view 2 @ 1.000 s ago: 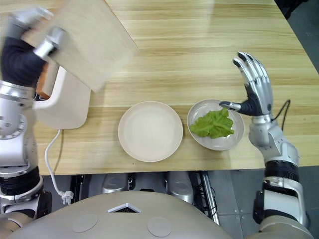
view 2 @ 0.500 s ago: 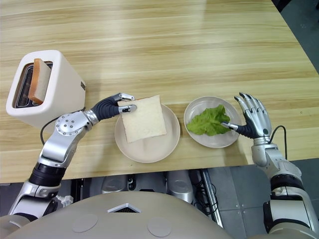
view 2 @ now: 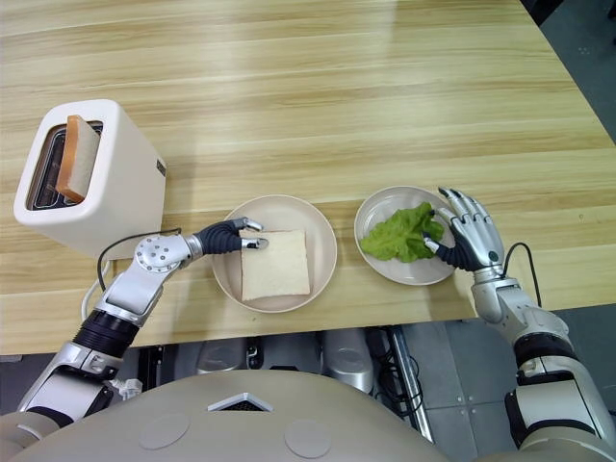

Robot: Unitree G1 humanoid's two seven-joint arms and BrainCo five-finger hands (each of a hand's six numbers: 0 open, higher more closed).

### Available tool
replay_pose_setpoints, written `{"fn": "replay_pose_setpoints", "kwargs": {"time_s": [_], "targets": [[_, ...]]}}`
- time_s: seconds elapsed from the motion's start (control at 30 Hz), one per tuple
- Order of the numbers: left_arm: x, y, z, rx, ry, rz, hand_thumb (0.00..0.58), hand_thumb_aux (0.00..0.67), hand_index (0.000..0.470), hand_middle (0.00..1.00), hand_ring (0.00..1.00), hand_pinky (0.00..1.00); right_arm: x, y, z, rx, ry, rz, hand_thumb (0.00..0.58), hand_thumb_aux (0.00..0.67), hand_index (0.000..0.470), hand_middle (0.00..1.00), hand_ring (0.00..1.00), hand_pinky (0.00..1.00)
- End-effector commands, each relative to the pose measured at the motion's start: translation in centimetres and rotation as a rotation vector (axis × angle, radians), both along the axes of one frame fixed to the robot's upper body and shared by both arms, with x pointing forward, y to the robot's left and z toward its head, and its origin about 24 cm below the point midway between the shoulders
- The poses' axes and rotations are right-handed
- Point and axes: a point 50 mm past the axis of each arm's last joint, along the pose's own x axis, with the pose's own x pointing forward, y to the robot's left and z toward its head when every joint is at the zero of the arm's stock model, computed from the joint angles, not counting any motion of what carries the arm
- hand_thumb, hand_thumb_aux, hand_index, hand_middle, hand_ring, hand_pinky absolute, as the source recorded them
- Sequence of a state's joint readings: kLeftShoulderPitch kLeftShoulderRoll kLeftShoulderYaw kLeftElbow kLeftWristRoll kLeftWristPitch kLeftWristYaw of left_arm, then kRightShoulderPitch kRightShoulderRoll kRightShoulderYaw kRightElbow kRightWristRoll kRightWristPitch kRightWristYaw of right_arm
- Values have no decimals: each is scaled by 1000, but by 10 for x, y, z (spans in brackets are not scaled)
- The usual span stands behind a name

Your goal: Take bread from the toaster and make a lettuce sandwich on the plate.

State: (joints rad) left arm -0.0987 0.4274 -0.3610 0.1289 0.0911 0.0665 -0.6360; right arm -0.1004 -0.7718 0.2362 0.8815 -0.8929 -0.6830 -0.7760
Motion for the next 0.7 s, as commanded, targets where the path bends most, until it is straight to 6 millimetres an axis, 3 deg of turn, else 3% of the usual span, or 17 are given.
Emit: {"fn": "replay_pose_setpoints", "kwargs": {"time_s": [0.03, 0.07, 0.1, 0.13, 0.17, 0.2, 0.47, 0.5, 0.53, 0.7], "targets": [[-3, 3, -13, 106, 4, -21, 580, 670, 460, 1000, 1000, 1000, 0, 2, 0, 3, 5, 18, 462, 368, 253, 0, 0, 0], [-1, 3, -13, 135, -24, -16, 580, 670, 460, 1000, 1000, 1000, 0, 2, 0, 3, 6, 20, 462, 368, 253, 0, 0, 0], [2, 3, -13, 145, -42, -5, 568, 575, 395, 1000, 1000, 1000, 0, 2, 1, 1, 5, 23, 458, 363, 249, 0, 0, 0], [5, 3, -12, 152, -58, 5, 568, 575, 395, 1000, 1000, 1000, 0, 1, 2, 0, 3, 24, 458, 363, 249, 0, 0, 0], [6, 4, -12, 156, -68, 11, 482, 394, 271, 1000, 1000, 1000, 1, 1, 2, 0, 1, 26, 452, 355, 244, 0, 0, 0], [9, 4, -11, 168, -91, 27, 0, 0, 0, 1000, 1000, 1000, 2, 0, 3, 8, -1, 16, 452, 355, 244, 0, 0, 0], [22, 5, -1, 286, -264, 51, 0, 0, 0, 1000, 1000, 1000, 4, -5, 7, 20, 8, -2, 470, 378, 260, 0, 0, 0], [22, 5, 0, 302, -282, 44, 0, 0, 0, 565, 565, 565, 4, -5, 6, 21, 15, -3, 470, 378, 260, 0, 0, 0], [23, 5, 2, 319, -306, 35, 0, 0, 0, 0, 0, 0, 2, -5, 3, 26, 32, -7, 470, 378, 260, 0, 0, 0], [24, 5, 11, 359, -373, 10, 0, 0, 0, 0, 0, 0, -5, -6, -3, 29, 67, -7, 476, 386, 265, 0, 0, 0]]}}
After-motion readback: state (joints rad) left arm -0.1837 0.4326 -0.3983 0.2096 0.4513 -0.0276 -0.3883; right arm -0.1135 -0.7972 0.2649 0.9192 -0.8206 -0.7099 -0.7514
